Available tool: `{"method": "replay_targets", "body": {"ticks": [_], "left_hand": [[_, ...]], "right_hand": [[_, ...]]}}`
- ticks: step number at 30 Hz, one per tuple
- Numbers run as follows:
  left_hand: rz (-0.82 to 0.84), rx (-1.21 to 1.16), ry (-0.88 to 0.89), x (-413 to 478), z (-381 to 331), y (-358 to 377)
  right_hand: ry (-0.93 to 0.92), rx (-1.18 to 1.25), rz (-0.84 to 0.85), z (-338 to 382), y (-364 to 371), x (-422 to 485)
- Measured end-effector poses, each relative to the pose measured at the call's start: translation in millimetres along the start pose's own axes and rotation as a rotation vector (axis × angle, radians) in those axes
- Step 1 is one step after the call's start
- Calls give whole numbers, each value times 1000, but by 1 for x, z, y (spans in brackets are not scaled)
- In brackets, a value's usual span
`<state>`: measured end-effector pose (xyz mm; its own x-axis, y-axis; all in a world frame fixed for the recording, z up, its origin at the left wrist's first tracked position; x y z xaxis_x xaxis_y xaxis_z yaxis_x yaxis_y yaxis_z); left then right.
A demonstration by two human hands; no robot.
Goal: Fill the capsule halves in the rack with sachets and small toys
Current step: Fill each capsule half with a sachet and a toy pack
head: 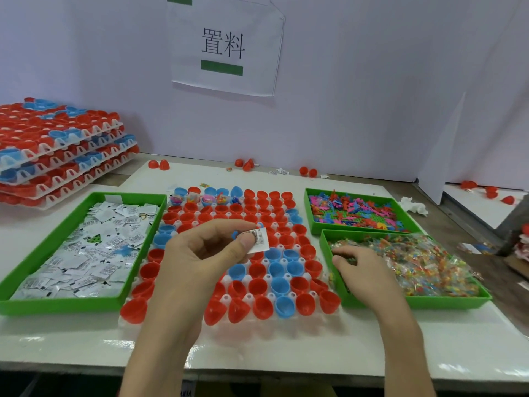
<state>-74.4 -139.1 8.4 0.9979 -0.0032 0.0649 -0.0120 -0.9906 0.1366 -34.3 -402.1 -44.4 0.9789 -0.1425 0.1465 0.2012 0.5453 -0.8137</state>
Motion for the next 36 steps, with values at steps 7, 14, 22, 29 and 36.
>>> {"method": "replay_targets", "body": {"ticks": [7, 14, 22, 29, 36], "left_hand": [[0, 7, -6, 0, 0, 0], [-1, -8, -9, 1, 2, 0], [-66, 1, 9, -1, 2, 10], [-140, -9, 89, -5, -4, 14], [-8, -73, 55, -5, -4, 16]], "right_hand": [[-21, 193, -120, -6, -3, -2], [-61, 287, -426, -3, -14, -7], [-459, 950, -85, 75, -33, -38], [-546, 899, -97, 115, -27, -54], [-504, 822, -175, 118, -21, -53]]}}
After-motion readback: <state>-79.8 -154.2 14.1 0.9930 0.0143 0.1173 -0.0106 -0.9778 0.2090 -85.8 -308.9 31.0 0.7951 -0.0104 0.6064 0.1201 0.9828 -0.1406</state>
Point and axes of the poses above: each hand's wrist, its own x-axis towards the middle knuckle, its own y-axis out of the palm, z = x × y, the point moved 3 cm from there along x, towards the middle knuckle, and after that the axes turned 10 degrees about -y, right-handed, at the moved point
